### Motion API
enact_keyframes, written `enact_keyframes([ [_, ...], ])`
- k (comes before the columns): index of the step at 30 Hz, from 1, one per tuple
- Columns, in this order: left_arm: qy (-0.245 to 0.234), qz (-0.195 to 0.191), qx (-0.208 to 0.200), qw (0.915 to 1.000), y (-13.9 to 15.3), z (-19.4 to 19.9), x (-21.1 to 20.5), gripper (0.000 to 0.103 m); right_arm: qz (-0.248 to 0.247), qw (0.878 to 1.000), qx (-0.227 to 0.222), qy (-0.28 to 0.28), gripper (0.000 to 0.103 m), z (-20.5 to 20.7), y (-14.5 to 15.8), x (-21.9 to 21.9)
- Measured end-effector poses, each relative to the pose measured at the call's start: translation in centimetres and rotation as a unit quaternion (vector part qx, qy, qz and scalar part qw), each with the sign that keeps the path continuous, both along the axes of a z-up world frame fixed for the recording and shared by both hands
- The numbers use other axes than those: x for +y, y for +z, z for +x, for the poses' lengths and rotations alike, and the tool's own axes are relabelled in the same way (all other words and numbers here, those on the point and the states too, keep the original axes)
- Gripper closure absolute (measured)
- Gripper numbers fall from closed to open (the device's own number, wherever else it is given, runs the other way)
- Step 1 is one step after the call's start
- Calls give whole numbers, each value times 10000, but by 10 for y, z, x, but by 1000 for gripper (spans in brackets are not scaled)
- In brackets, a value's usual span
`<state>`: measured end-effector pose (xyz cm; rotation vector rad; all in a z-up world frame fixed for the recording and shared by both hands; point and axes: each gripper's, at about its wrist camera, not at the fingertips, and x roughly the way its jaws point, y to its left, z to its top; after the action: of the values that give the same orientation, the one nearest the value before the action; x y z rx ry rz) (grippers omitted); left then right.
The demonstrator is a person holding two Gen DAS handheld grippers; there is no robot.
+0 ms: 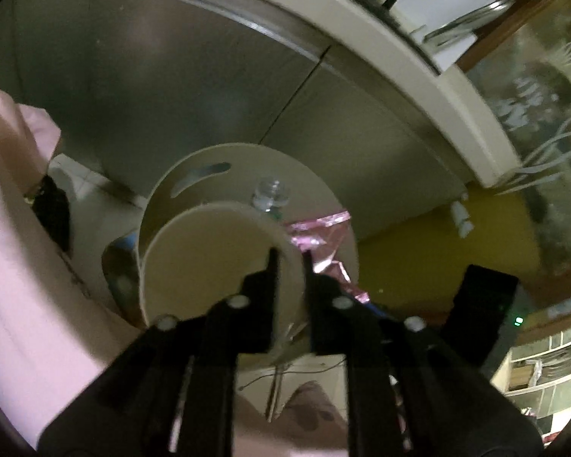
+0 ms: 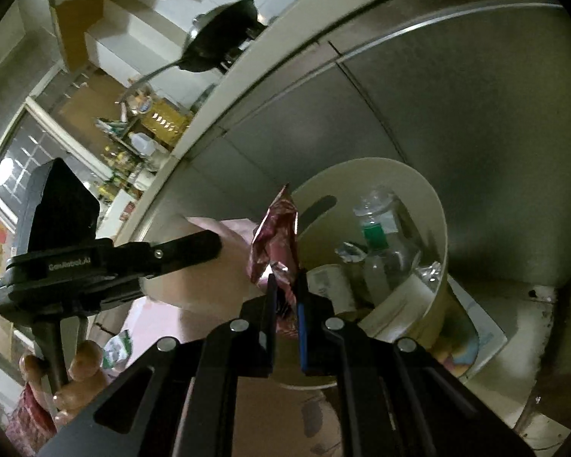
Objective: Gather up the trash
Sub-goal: 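Carry pink cup and red wrapper to the bin and release both, then return both tools from the bin back over the table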
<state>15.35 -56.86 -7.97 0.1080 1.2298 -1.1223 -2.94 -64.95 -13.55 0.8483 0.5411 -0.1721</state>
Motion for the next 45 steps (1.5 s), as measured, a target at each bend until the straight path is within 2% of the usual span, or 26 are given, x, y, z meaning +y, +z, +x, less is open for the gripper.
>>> enact_keyframes([
  [1, 40, 38, 3, 10000, -2, 1, -2, 58, -7, 10000, 44, -21, 82, 2, -2, -1],
  [2, 132, 25, -11, 9999, -4, 3, -2, 48, -10, 10000, 90, -42, 57, 3, -3, -1],
  [4, 281, -101, -34, 9995, -4, 6, 2, 40, -54, 9998, 82, -172, 32, 3, -6, -2],
  [7, 314, -166, -31, 9994, -1, 7, 5, 39, -205, 9995, -1, -220, 32, 1, -4, 2],
  [11, 368, -270, -310, 9985, 15, 0, 18, 39, -189, 9991, -142, -343, 32, -10, 2, 4],
  [16, 478, -266, -1056, 9929, 40, -22, 42, 39, -54, 9987, -279, -416, 32, -17, 12, 7],
  [21, 673, -85, -2248, 9720, 62, -61, 77, 39, -20, 9984, -411, -391, 32, -26, 25, 26],
  [26, 933, 76, -2840, 9542, 75, -88, 118, 39, 2, 9982, -505, -332, 32, -41, 35, 51],
  [34, 1306, 156, -3163, 9395, 89, -116, 177, 39, 150, 9979, -602, -160, 32, -64, 48, 93],
  [39, 1519, 136, -3220, 9344, 97, -128, 213, 39, 9, 9977, -680, 37, 32, -69, 67, 120],
  [45, 1872, 163, -3338, 9237, 103, -138, 267, 39, -143, 9966, -708, 394, 32, -63, 84, 159],
])
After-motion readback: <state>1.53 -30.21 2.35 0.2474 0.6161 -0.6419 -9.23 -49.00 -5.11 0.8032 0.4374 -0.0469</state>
